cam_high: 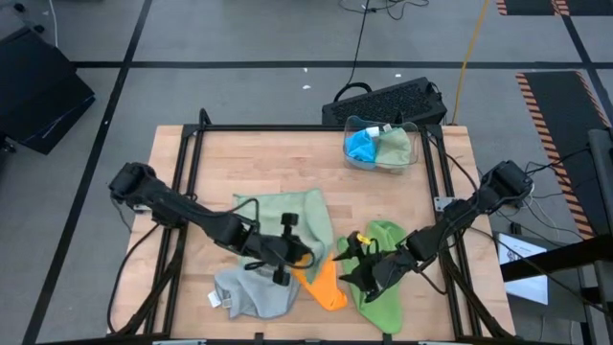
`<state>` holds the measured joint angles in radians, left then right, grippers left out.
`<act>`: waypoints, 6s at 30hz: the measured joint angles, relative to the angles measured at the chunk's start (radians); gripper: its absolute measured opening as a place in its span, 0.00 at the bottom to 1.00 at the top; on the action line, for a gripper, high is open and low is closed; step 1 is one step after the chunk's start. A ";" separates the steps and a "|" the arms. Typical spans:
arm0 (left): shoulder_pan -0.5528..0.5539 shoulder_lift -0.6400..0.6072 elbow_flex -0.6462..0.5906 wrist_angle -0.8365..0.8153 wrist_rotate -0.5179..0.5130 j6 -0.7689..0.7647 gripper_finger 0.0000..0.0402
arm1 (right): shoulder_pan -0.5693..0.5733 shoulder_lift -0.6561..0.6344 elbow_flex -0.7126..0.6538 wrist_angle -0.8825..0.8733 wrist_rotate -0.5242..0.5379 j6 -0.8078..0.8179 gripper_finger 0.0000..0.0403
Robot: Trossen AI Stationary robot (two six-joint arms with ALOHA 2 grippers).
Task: Fold microfiber towels
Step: Fold the light green microfiber towel
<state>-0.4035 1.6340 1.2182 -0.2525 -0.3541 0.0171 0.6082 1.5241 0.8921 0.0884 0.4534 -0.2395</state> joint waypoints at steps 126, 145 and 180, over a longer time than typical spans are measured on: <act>0.155 -0.043 -0.055 -0.158 -0.012 -0.158 0.05 | -0.186 0.585 0.151 0.675 0.162 -0.574 0.31; 0.141 -0.043 -0.054 -0.192 0.134 -0.198 0.08 | -0.142 0.444 0.151 0.531 0.200 -0.399 0.00; -0.022 -0.045 -0.321 0.143 -0.050 -0.155 0.46 | -0.021 -0.610 -0.315 -0.109 0.228 -0.016 0.00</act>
<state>-0.4254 1.5887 0.8971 -0.1095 -0.4045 -0.1380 0.5873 0.9144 0.5766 -0.0203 0.6815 -0.2550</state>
